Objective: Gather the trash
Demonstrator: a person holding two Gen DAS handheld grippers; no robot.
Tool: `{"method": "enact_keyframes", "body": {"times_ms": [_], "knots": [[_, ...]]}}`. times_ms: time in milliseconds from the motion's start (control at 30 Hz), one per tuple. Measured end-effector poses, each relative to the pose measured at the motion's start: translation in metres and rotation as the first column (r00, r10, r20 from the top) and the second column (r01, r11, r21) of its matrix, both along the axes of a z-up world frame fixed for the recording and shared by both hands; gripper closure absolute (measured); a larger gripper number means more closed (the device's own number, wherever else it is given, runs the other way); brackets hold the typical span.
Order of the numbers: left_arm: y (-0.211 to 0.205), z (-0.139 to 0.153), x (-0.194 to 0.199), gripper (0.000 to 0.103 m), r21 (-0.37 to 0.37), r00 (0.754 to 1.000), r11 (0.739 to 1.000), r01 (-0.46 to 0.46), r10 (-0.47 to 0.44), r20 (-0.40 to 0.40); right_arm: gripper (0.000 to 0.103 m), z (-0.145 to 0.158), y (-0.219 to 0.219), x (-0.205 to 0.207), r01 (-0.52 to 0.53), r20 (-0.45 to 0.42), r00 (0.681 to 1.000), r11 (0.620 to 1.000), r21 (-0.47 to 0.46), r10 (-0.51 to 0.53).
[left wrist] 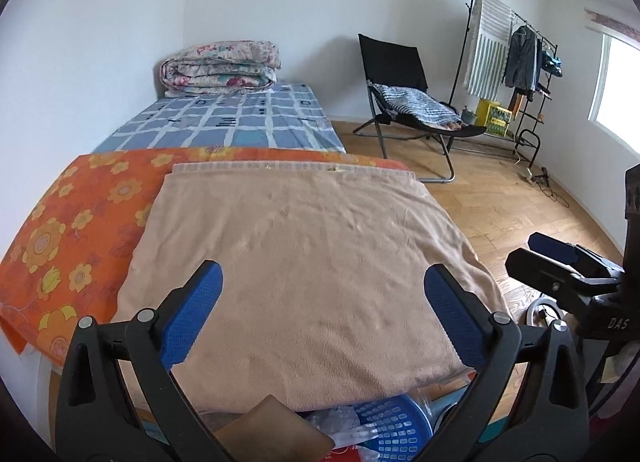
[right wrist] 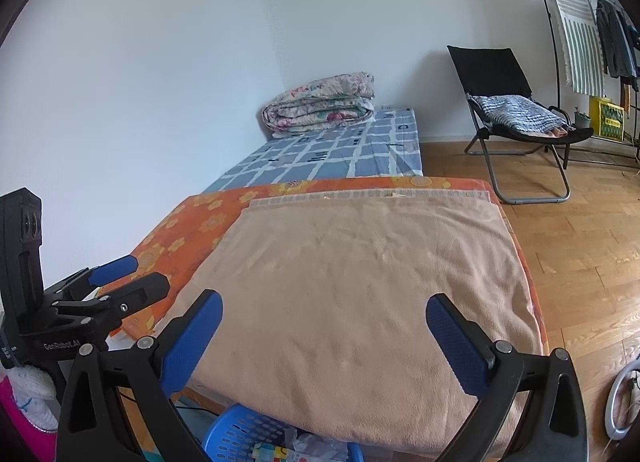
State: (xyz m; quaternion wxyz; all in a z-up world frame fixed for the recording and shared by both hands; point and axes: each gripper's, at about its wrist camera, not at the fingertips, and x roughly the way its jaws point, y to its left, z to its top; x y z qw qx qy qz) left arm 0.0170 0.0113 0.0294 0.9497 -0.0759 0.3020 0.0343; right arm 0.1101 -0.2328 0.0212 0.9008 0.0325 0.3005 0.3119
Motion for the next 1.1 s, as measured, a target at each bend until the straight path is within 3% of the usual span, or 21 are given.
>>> {"method": "enact_keyframes", "body": {"times_ms": [800,1100], "knots": [[0.000,-0.009,0.001,0.001,0.000,1.000,1.000,-0.021,0.021,-0.014,0.000,-0.007,-0.004,-0.002,0.022,0.013,1.000,1.000,-0.021,-0.022],[0.000,-0.019,-0.002,0.001,-0.030,0.998,1.000,-0.005,0.003,-0.070,0.000,-0.009,-0.004,-0.001,0.023,0.005,1.000,0.999,-0.025,-0.023]]}}
